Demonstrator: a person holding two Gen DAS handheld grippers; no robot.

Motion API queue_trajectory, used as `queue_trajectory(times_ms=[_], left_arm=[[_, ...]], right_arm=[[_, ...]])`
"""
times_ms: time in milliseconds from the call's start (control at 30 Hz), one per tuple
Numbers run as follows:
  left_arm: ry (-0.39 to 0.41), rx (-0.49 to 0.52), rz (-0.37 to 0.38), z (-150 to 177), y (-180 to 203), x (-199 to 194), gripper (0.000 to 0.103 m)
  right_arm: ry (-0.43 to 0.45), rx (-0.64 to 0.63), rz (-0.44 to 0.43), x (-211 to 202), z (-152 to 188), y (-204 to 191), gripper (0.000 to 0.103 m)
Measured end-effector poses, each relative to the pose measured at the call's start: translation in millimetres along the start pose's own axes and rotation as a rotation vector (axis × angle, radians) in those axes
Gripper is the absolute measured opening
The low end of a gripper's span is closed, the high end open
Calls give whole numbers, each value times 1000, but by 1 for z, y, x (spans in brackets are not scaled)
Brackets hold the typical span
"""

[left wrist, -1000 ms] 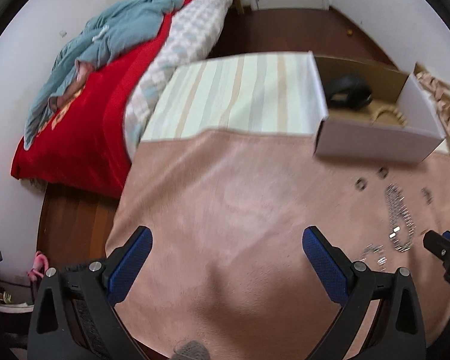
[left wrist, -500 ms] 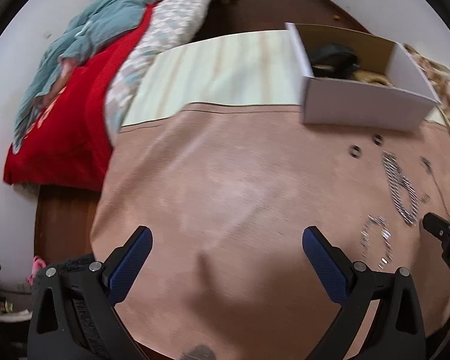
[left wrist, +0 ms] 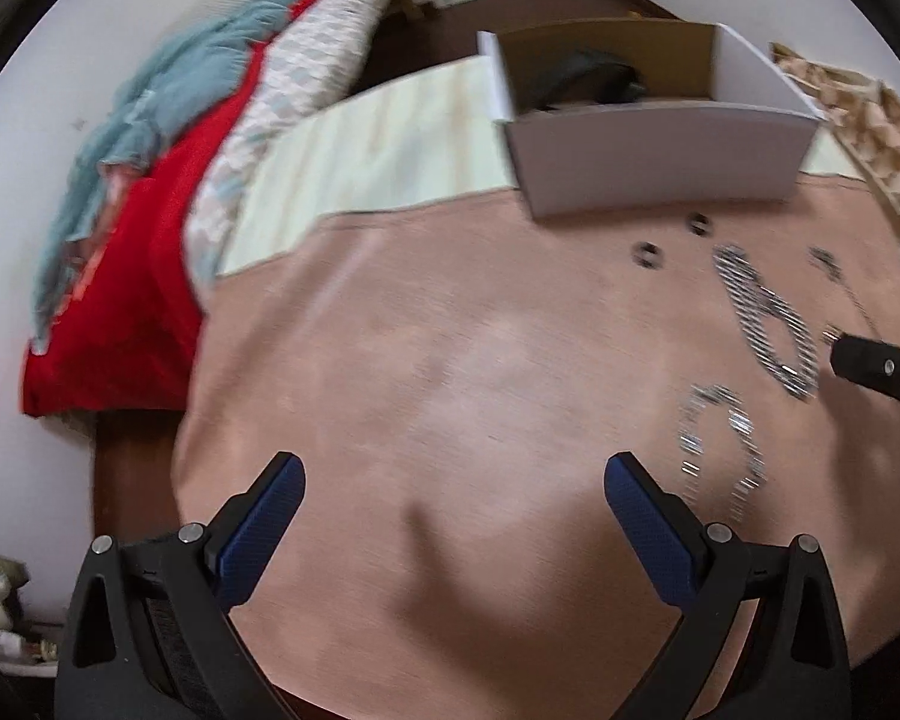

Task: Organize jewelry
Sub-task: 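Grasp the thick silver chain bracelet with the right gripper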

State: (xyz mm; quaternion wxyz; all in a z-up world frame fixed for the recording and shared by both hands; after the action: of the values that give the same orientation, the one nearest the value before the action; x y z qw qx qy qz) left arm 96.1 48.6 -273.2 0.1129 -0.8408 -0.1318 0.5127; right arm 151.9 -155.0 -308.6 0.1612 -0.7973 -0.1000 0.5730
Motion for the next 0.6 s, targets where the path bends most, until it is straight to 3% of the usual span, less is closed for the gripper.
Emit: queue_trajectory(times_ms=[333,600], left_arm=[[-22,-56,-22,-6,-28,16,102],[-25,-64,-27,-1,-33,14,102]], right_arm=[[-14,-241,239,24,0,-35,13],[3,-302,307,25,-1,-41,21]])
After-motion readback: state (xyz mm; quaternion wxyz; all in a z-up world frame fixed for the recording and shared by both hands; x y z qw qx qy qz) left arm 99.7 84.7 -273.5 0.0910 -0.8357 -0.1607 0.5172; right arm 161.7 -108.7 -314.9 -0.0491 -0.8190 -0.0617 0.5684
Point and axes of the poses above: each gripper's, at about its wrist camera, not at the fingertips, and x roughly the way its jaws point, y to its right, z to its underside, the point moved 6 cm from there along x, roughly the way its jaws point, and after that the axes turned 7 degrees about y, right-handed, at the moved point
